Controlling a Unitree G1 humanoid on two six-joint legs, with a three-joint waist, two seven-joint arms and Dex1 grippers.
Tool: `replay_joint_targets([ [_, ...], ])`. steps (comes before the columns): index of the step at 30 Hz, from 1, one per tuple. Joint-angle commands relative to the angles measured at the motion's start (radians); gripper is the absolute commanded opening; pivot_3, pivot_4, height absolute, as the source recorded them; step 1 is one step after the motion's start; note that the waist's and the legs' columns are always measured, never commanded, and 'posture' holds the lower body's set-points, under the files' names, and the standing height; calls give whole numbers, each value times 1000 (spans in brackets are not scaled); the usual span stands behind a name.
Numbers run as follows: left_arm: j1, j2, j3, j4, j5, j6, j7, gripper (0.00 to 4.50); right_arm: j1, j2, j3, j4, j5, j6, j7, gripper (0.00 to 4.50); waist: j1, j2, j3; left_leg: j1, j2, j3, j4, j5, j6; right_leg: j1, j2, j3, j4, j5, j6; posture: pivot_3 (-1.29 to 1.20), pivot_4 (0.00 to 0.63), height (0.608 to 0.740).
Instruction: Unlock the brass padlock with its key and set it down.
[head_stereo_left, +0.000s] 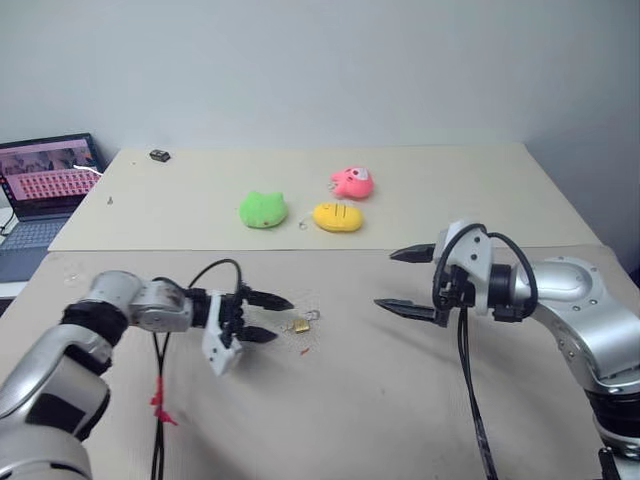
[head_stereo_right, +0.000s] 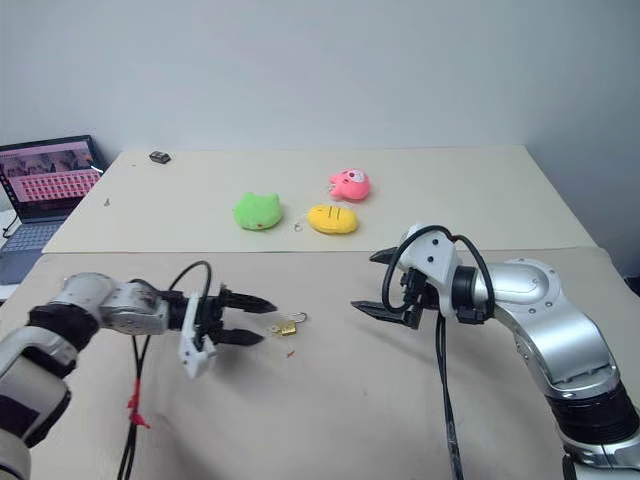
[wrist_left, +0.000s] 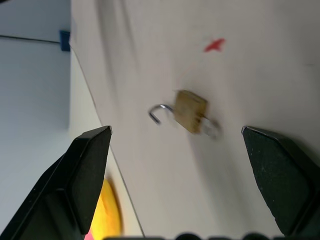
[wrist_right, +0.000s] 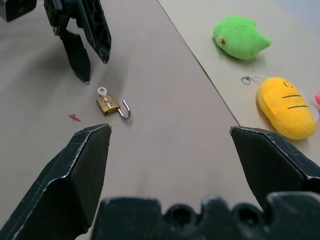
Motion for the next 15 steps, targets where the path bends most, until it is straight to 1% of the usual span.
replay_joint_targets([
  [1,46,63,6,72,-130,-25,-109,4470,-18,-1,2,10,-2,-45,20,4500,0,0,0,0,0,0,0,0,0,0,0,-1,0,0,0,0,150,655],
  [2,69,62,-7,120,-270,3,-198,4470,-19,-1,6,15,-3,-51,25,4500,0,0,0,0,0,0,1,0,0,0,-1,-2,0,0,0,0,150,655],
  [3,111,64,-20,123,-459,79,-334,4470,-20,0,9,20,-4,-55,28,4500,-1,1,-1,0,0,0,1,0,0,0,-2,-4,0,0,0,0,150,655],
  [4,191,68,-2,25,-741,276,-546,4470,-21,2,11,25,0,-56,32,4500,-3,3,-1,0,0,0,1,0,0,0,-3,-7,1,0,0,0,150,655],
  [5,258,72,26,-82,-971,464,-712,4470,-22,3,13,29,4,-56,36,4500,-5,4,-2,1,1,1,1,0,0,-1,-5,-12,2,0,0,0,150,655],
  [6,312,78,61,-212,-1160,672,-831,4470,-23,5,13,33,7,-57,39,4500,-6,4,-2,2,2,2,1,0,0,-2,-9,-19,5,0,-1,0,150,655],
  [7,348,86,93,-325,-1293,861,-903,4470,-24,7,14,37,9,-60,43,4500,-5,4,-1,4,2,2,2,0,0,-2,-13,-25,11,-1,-2,0,150,655],
  [9,393,125,147,-544,-1496,1195,-968,4470,-17,2,18,37,23,-57,66,4500,-2,2,1,3,2,1,6,0,0,-2,-15,-31,13,-3,-4,0,150,655],
  [10,421,157,176,-645,-1561,1297,-989,4470,-8,-8,17,31,32,-54,86,4500,-2,1,1,2,3,0,7,0,0,-3,-13,-34,12,-5,0,0,150,655],
  [12,480,209,248,-802,-1651,1444,-1012,4470,9,-24,7,22,51,-44,116,4500,-4,0,2,2,7,-1,7,0,0,-1,-11,-39,8,-6,2,0,150,655],
  [15,544,251,365,-961,-1774,1614,-1031,4470,28,-44,-18,13,102,-9,149,4500,-4,0,2,3,9,-2,6,0,0,0,-11,-43,4,-4,-2,0,150,655],
])
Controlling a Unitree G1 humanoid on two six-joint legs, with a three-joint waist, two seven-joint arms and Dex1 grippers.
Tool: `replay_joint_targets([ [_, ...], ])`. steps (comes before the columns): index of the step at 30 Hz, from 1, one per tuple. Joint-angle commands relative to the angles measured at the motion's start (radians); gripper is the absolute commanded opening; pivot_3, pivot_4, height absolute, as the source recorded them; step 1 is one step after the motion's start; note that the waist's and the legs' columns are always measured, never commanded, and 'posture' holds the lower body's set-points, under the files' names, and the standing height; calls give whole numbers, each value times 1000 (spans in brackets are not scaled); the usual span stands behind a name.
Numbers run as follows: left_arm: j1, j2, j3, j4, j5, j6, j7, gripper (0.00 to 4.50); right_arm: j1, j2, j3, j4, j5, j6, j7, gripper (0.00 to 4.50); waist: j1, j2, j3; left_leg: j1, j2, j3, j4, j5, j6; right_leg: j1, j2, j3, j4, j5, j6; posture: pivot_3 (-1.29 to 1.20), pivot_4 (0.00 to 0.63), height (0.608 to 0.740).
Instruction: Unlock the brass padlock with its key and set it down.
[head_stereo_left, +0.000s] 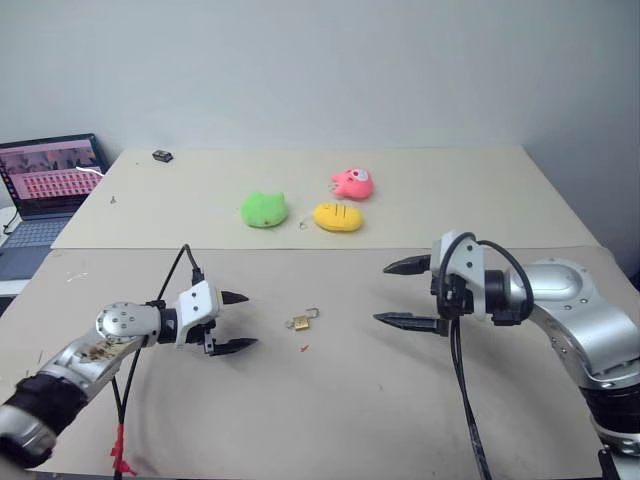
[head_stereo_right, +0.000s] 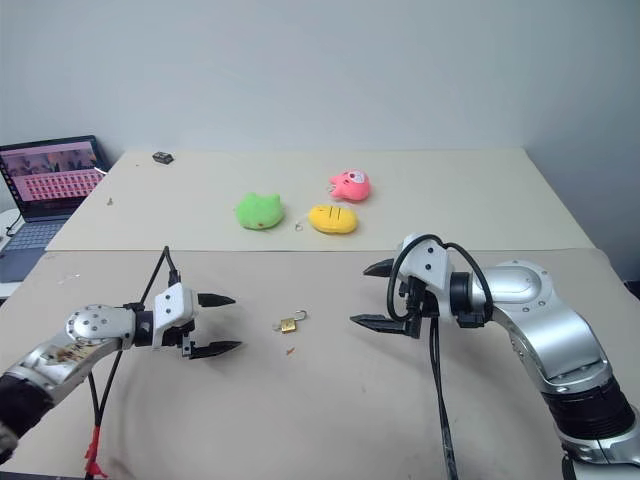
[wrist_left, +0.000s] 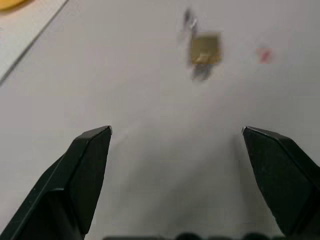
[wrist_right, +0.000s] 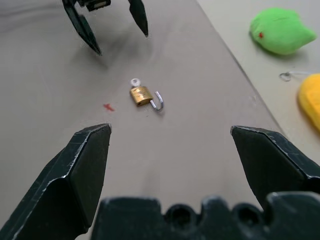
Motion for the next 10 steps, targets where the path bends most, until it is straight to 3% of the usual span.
replay_joint_targets([
  [1,40,43,168,-185,-167,201,-26,4470,11,-29,-51,-37,75,28,45,4500,0,0,0,1,0,0,-1,0,0,0,0,0,-3,0,-1,0,150,655],
  [4,32,27,284,-275,-252,319,-11,4470,30,-43,-84,-41,117,50,52,4500,1,-1,1,2,0,0,-6,0,0,1,1,0,-6,1,-2,0,150,655],
  [10,-45,-58,397,-301,-235,449,22,4470,14,-21,-115,-33,160,76,-1,4500,5,-1,1,3,-1,0,-7,0,0,4,1,1,-10,1,-2,0,150,655],
])
